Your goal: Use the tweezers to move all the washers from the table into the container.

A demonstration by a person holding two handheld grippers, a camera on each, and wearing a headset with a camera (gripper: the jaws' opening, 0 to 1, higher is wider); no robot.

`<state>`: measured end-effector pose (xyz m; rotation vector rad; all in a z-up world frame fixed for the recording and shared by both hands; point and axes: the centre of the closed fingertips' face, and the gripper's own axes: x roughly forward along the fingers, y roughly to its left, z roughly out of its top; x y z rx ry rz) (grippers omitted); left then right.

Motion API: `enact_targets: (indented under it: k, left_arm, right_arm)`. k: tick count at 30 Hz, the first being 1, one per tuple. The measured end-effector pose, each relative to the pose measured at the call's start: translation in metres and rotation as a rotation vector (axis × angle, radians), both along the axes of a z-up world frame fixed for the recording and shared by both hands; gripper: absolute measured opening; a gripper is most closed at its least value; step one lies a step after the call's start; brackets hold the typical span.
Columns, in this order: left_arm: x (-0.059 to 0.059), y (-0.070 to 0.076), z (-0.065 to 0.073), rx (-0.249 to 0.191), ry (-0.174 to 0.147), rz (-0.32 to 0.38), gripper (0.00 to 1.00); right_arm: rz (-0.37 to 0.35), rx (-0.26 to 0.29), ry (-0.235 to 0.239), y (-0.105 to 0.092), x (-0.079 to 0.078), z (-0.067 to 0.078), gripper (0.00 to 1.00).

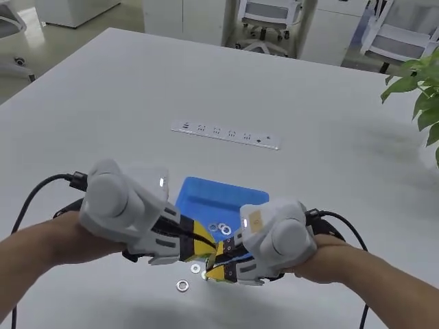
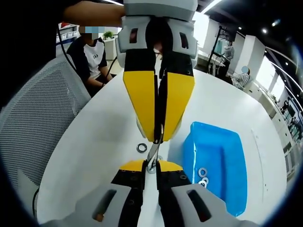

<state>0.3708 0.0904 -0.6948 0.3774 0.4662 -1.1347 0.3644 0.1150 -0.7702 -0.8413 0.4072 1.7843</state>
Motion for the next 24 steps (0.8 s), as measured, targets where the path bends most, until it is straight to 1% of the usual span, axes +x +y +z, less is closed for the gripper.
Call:
enact_targets:
  k: [4,8,13,20,24]
  left_arm:
    - [0.000,-0.001,0.001,-0.004,0.002,0.006,0.05]
    - [0.000,-0.002,0.001,-0.001,-0.002,0.006,0.05]
    - [0.001,-0.002,0.001,-0.002,-0.004,0.015,0.05]
    - [0.003,-0.001,0.009,-0.025,-0.013,0.033,0.06]
    - [0.005,-0.001,0.013,-0.037,-0.024,0.039,0.11]
  right_arm:
    - [-0.018,-0.003,0.012,0.000,0.000,0.000,0.10]
    - [-0.032,-0.005,0.025,0.000,0.001,0.000,0.09]
    - [-0.046,-0.006,0.026,-0.002,0.003,0.001,0.09]
    - [-0.065,0.004,0.037,-0.003,0.005,0.009,0.09]
    - [-0.070,0.014,0.033,-0.004,0.007,0.016,0.09]
